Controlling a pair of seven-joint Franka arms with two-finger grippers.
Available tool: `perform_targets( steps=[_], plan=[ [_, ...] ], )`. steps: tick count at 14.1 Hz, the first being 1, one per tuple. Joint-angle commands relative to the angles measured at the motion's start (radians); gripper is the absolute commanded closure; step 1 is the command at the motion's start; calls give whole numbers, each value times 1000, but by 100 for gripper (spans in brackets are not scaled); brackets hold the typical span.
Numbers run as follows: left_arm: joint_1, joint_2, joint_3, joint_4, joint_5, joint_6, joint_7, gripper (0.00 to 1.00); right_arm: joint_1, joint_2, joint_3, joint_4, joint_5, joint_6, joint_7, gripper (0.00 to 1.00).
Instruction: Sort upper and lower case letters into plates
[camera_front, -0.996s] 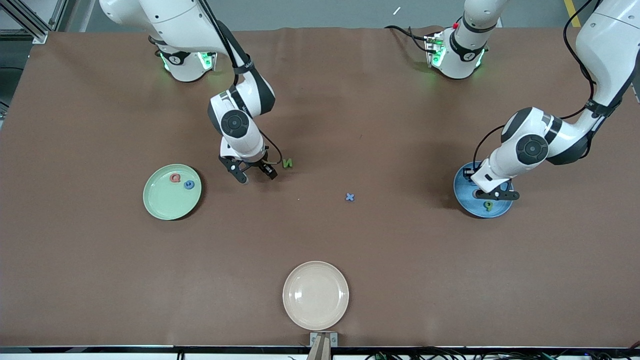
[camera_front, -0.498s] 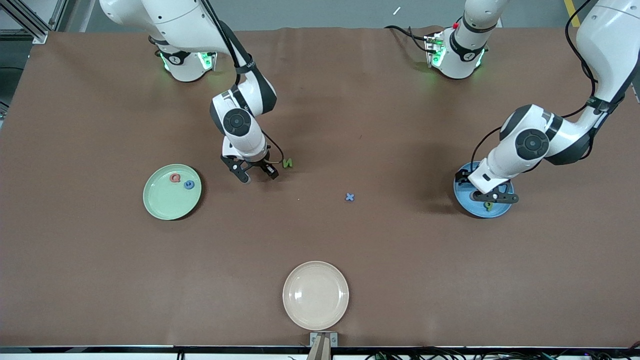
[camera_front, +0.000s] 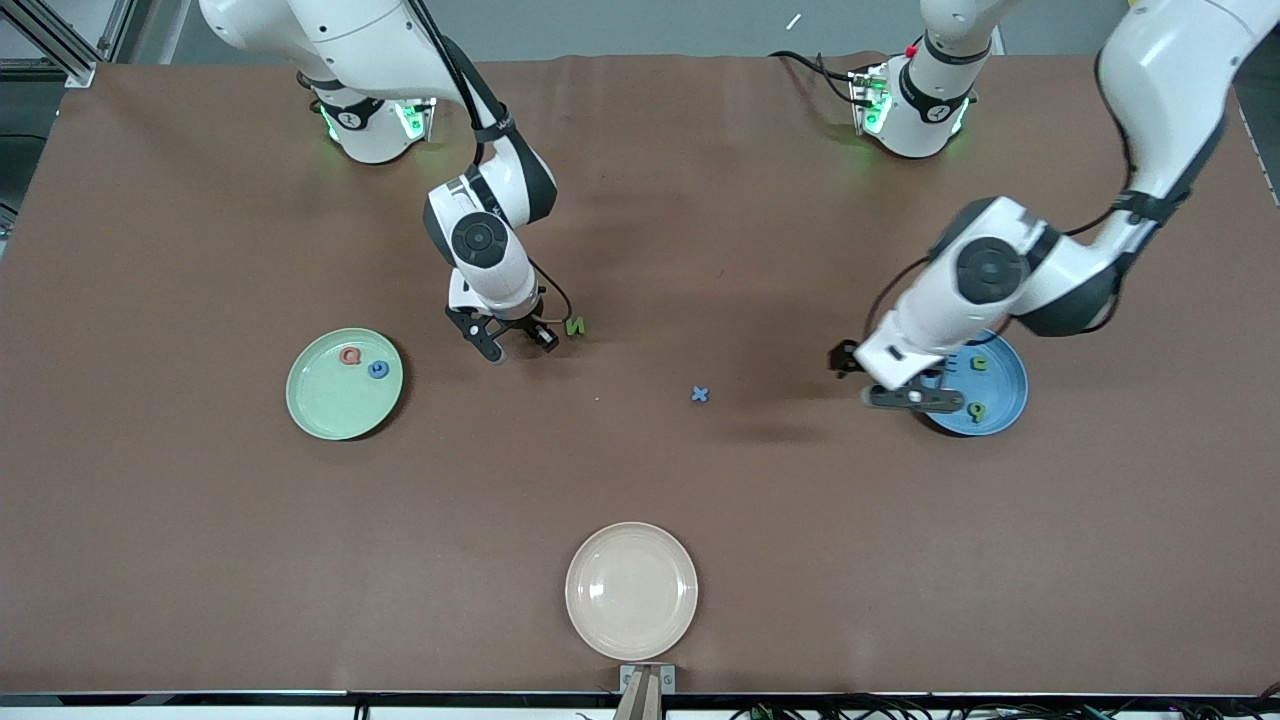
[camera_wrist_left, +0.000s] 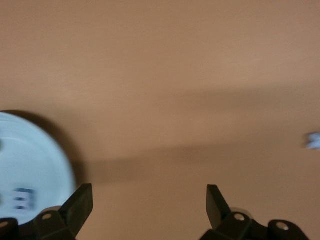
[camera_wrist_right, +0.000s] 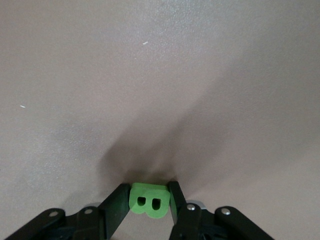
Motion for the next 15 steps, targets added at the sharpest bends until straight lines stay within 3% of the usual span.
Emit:
perform_targets(
  steps=[1, 4, 6, 9, 15],
  plan=[
    [-239, 80, 127, 162, -12, -48, -84, 0, -8, 9, -8, -10, -2, 3, -8, 99],
    [-464, 117, 287, 262, -13, -48, -153, 0, -64, -3, -8, -1, -2, -22, -94, 99],
    [-560, 165, 345, 319, -13, -44, -186, 0, -128, -35, -10, 10, -2, -61, -190, 99],
    [-629, 219, 376, 356, -17, -24, -207, 0, -269, -84, -10, 74, -2, -247, -407, 99],
    [-663, 297, 381, 377, -12, 99, -264, 1, -531, -93, -11, 84, -13, -267, -870, 99]
  ],
)
